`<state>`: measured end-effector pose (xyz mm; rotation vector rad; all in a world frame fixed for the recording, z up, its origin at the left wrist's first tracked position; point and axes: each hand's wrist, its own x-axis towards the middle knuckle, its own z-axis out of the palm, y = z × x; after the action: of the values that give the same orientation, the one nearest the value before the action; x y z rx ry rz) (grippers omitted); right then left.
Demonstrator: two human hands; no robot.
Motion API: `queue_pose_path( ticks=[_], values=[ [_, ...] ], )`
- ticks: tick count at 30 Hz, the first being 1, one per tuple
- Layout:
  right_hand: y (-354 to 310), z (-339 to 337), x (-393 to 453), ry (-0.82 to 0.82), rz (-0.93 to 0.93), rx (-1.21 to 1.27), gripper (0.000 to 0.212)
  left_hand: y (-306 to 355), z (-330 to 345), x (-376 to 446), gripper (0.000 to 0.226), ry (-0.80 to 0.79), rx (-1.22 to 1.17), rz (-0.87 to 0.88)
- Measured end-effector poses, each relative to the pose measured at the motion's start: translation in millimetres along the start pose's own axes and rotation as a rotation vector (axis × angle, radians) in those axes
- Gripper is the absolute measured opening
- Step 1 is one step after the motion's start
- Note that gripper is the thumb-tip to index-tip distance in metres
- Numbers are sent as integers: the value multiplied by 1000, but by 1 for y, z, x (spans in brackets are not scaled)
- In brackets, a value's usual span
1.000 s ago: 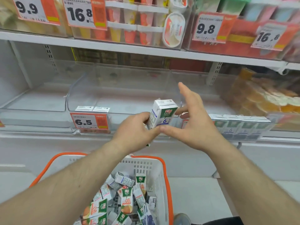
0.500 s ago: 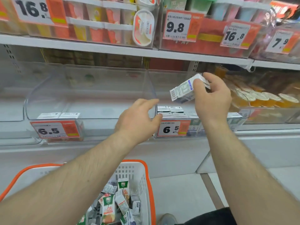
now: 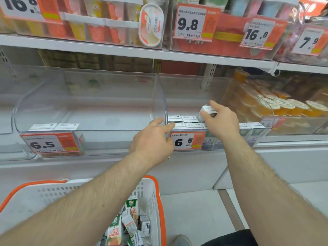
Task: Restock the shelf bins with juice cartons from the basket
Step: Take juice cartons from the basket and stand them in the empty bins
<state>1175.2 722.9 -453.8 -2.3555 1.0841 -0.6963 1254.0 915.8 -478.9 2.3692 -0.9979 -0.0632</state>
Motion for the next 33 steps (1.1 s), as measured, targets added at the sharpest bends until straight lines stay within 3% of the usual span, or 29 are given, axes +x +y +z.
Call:
queue_pose_path(
  ticks=[13, 19, 21, 23, 25, 27, 30, 33],
  values=[
    [-14, 1, 8, -289, 48, -513, 44, 3, 0, -3, 48, -14, -13, -4],
    [-12, 3, 5, -334, 70, -525, 67, 3, -5, -5, 52, 26, -111, 17],
    [-9, 2, 1, -251, 74, -452, 68, 1, -9, -11, 53, 131, -229, 30],
    [-8, -3, -4, -47, 80, -268, 61, 1, -18, -16, 46, 241, -431, -21],
    [-8, -11, -8, 192, 114, 47, 52, 3, -29, -18, 31, 276, -667, -157],
    [-10, -17, -15, 282, 180, 417, 46, 5, -37, -19, 17, 244, -923, -327],
    [-28, -19, -36, 148, 164, 726, 45, 8, -45, -24, 10, 155, -1182, -567],
    [-56, -20, -63, -166, 6, 744, 31, 8, -50, -32, 20, 91, -1301, -683]
  ],
)
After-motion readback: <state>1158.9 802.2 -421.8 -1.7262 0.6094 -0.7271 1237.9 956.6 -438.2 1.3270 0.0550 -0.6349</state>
